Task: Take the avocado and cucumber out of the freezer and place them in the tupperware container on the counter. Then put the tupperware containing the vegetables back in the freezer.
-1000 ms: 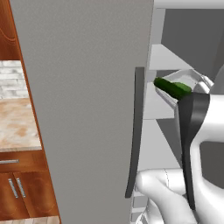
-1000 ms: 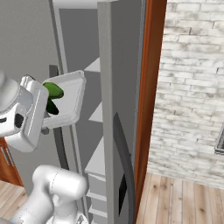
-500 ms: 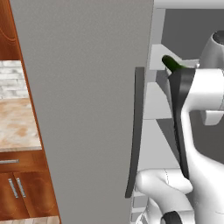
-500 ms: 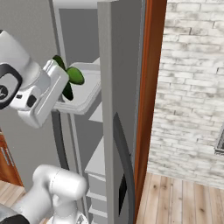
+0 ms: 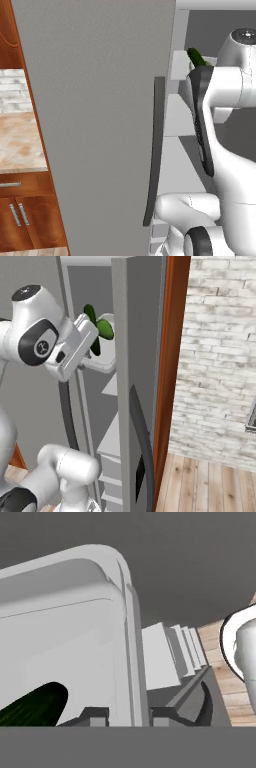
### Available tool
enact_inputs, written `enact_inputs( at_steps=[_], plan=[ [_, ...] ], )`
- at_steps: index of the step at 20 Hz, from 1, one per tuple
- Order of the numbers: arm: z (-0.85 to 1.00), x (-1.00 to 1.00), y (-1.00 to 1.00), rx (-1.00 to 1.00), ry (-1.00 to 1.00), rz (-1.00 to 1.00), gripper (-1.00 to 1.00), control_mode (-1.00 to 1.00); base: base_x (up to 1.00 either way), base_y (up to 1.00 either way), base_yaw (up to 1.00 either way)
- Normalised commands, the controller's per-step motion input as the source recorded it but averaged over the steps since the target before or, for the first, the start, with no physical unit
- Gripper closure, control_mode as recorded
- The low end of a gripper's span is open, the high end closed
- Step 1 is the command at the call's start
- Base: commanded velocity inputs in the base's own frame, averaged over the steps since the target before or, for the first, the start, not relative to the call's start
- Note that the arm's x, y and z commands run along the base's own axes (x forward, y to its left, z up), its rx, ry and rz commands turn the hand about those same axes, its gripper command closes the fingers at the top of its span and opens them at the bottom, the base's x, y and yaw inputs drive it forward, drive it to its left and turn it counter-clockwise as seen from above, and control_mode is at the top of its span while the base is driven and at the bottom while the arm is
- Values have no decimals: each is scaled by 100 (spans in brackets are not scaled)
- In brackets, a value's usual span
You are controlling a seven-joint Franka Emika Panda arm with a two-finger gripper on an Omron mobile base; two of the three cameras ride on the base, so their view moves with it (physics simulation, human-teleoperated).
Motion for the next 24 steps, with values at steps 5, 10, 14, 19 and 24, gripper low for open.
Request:
enact_inputs(
  at_steps=[5,10,14,19,24],
  plan=[
    [4,71,-19,7,-12,0,100,-100,0,0,0],
    [5,77,-12,1,-4,0,100,-100,0,0,0],
    [5,78,-13,0,0,0,100,-100,0,0,0],
    [0,86,-18,0,0,6,100,-100,0,0,0],
    [0,72,-11,0,-1,12,100,-100,0,0,0]
  ],
)
